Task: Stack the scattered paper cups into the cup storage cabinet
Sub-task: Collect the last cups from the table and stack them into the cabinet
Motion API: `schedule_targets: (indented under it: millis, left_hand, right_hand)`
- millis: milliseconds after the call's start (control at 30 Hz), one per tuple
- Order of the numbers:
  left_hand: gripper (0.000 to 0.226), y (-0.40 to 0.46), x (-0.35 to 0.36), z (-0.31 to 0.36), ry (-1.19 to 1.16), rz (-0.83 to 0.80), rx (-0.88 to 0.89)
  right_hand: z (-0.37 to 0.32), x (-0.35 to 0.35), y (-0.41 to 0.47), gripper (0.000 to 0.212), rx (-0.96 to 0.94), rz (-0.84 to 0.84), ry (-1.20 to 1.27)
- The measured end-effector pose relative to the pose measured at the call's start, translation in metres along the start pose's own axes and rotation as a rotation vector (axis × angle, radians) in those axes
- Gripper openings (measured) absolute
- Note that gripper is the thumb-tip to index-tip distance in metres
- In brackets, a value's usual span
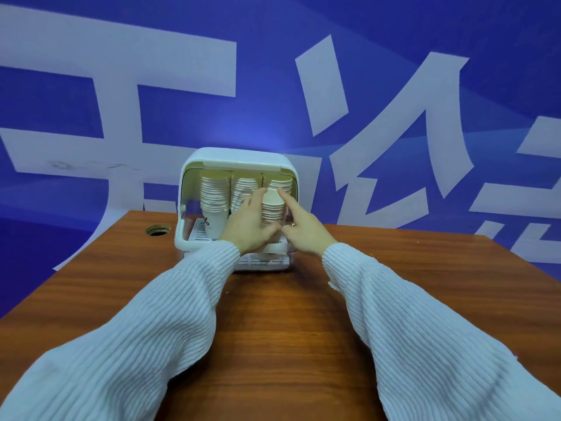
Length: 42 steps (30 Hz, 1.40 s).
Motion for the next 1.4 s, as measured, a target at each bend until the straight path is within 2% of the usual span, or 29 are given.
schedule_targets:
  millis: [100, 233, 333, 400, 567, 633, 767, 933, 1000, 1100, 1200, 1300, 1400]
  left_hand:
    - [0.092, -0.008, -0.019, -0.008, -0.03, 0.096, -0.083]
    - [0.095, -0.017, -0.03, -0.018, 0.06, 0.144, -0.14]
    - [0.102, -0.016, -0.031, -0.022, 0.091, 0.149, -0.16]
    - [0.104, -0.015, -0.029, -0.024, 0.114, 0.141, -0.173]
    - [0.109, -0.022, -0.03, -0.025, 0.126, 0.177, -0.172]
    - [0.118, -0.026, -0.031, -0.027, 0.112, 0.182, -0.172]
    - [0.125, -0.033, -0.028, -0.026, 0.185, 0.152, -0.193]
    - [0.118, -0.027, -0.025, -0.033, 0.226, 0.1, -0.344]
    - [0.11, -0.026, -0.023, -0.034, 0.204, 0.116, -0.354]
    - [0.094, -0.026, -0.021, -0.035, 0.19, 0.136, -0.36]
    - [0.088, -0.028, -0.022, -0.036, 0.187, 0.118, -0.374]
    - [0.078, -0.041, -0.031, -0.028, 0.163, 0.197, -0.301]
    - [0.049, -0.063, -0.044, -0.02, 0.162, 0.361, -0.149]
  right_hand:
    - [-0.011, 0.004, -0.003, 0.087, -0.015, 0.041, 0.084]
    - [-0.027, 0.021, 0.001, 0.086, -0.01, 0.01, 0.172]
    - [-0.034, 0.03, 0.001, 0.083, -0.038, -0.008, 0.162]
    - [-0.033, 0.03, 0.0, 0.081, -0.027, 0.042, 0.155]
    - [-0.035, -0.007, 0.009, 0.07, -0.04, 0.414, -0.034]
    - [-0.041, -0.018, 0.02, 0.072, -0.06, 0.407, -0.156]
    - [-0.051, -0.019, 0.043, 0.07, -0.118, 0.252, -0.432]
    - [-0.058, -0.025, 0.049, 0.058, -0.119, 0.324, -0.469]
    - [-0.06, -0.027, 0.046, 0.057, -0.146, 0.345, -0.525]
    - [-0.059, -0.03, 0.04, 0.043, -0.153, 0.383, -0.492]
    - [-0.058, -0.029, 0.032, 0.036, -0.163, 0.377, -0.484]
    - [-0.053, -0.024, 0.018, 0.034, -0.194, 0.377, -0.465]
    - [-0.048, -0.019, 0.005, 0.035, -0.196, 0.404, -0.449]
Point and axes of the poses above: each hand's wrist, its own y-axis towards the middle knuckle, its own x-axis out of the palm, z = x × y, the point moved 5 cm from there along y, towards the middle knuckle, and after that the axes turned 4 degrees about -y, right-handed, at the moved point
